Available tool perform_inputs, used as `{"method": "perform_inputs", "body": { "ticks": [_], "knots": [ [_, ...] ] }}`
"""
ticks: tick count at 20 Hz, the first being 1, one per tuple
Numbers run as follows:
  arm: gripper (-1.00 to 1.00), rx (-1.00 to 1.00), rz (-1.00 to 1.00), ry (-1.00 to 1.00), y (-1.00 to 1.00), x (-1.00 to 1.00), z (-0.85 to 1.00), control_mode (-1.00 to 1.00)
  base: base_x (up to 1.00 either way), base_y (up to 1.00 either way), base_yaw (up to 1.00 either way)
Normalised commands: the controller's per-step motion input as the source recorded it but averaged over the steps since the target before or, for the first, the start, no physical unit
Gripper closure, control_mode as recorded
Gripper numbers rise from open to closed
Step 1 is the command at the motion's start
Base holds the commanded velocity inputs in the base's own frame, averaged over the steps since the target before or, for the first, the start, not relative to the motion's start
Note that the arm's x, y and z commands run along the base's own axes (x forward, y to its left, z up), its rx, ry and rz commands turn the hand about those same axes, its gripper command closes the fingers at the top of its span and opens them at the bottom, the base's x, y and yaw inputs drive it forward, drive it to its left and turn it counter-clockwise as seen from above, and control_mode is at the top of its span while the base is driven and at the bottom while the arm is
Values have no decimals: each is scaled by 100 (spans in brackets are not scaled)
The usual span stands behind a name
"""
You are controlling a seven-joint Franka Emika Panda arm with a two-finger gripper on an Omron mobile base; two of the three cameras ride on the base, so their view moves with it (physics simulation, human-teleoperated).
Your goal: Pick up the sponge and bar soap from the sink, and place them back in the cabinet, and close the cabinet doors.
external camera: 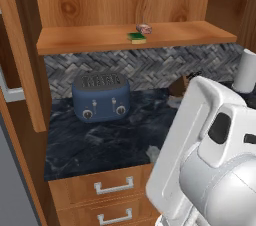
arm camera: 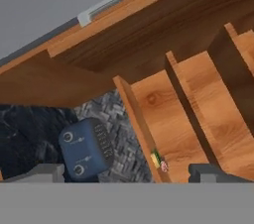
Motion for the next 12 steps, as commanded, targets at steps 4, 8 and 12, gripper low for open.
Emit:
{"method": "perform_inputs", "body": {
  "ticks": [4, 8, 12],
  "knots": [
    [-100, -16, 0, 0, 28, 0, 17, -100, 0, 0, 0],
    [-100, -17, 0, 0, 15, 0, 6, -100, 0, 0, 0],
    [-100, -25, 0, 0, 8, 0, 0, -100, 0, 0, 0]
  ]
}}
